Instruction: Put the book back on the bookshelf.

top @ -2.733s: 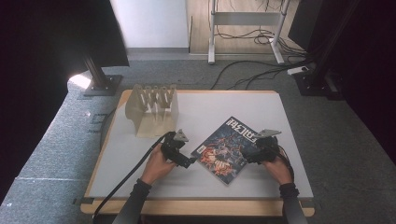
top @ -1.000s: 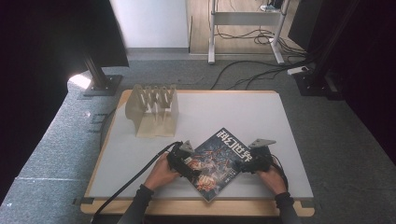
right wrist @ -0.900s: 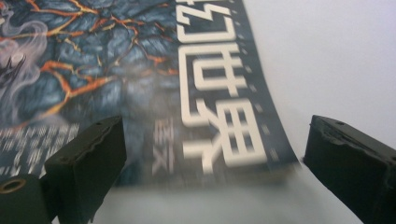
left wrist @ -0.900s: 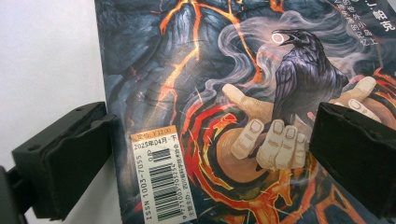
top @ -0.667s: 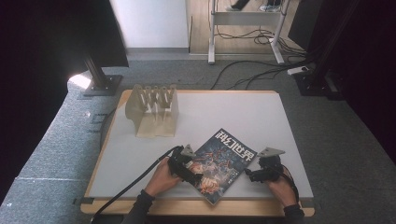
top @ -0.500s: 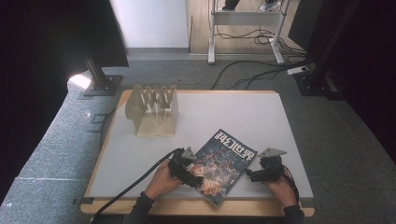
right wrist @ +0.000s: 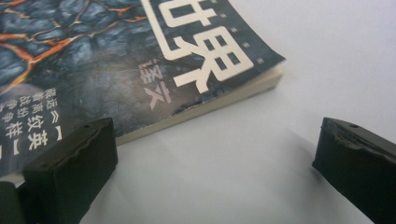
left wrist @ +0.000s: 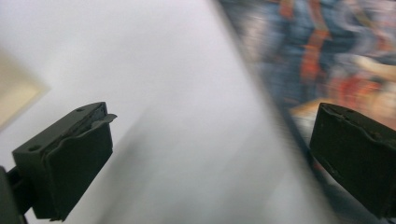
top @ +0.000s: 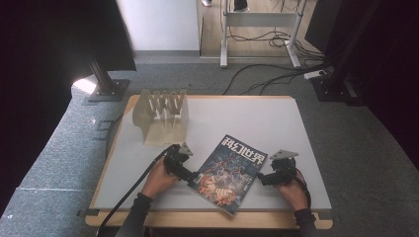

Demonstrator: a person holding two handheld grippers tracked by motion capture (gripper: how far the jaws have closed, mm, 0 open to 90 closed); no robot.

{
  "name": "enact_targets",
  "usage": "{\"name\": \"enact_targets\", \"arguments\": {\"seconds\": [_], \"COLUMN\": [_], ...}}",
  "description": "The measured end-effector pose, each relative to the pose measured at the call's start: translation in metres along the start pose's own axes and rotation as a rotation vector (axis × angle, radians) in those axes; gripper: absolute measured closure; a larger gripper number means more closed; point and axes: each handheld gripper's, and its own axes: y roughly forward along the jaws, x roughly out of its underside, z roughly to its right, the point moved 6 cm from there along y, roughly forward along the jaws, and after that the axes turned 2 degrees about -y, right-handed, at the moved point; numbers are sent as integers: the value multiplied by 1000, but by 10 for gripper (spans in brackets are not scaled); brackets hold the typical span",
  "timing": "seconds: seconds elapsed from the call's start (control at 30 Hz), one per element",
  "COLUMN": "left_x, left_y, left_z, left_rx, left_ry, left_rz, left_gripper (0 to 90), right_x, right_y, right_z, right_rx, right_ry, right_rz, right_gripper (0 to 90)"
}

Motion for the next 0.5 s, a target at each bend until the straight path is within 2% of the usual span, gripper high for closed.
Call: {"name": "enact_targets", "arguments": {"seconds": [0.13,0.27,0.4,0.5], "left_x": [1,1,6,11], "left_y": [8,13,10,8], "left_z": [-13,-14,-10,-3], "left_rx": [-32,-9,-42,-43], "left_ry": [-21,-52,-49,-55], "left_rz": [4,12,42,65], "left_gripper": [0,0,0,0], "right_x": [-10,-22,-28,-32], "right_y": [10,21,26,30], "right_z": [4,8,10,13], "right_rx": [2,1,1,7], "right_ry": [7,7,8,16], "right_rz": [-4,-16,-25,-29], "right_gripper": [0,0,0,0]}}
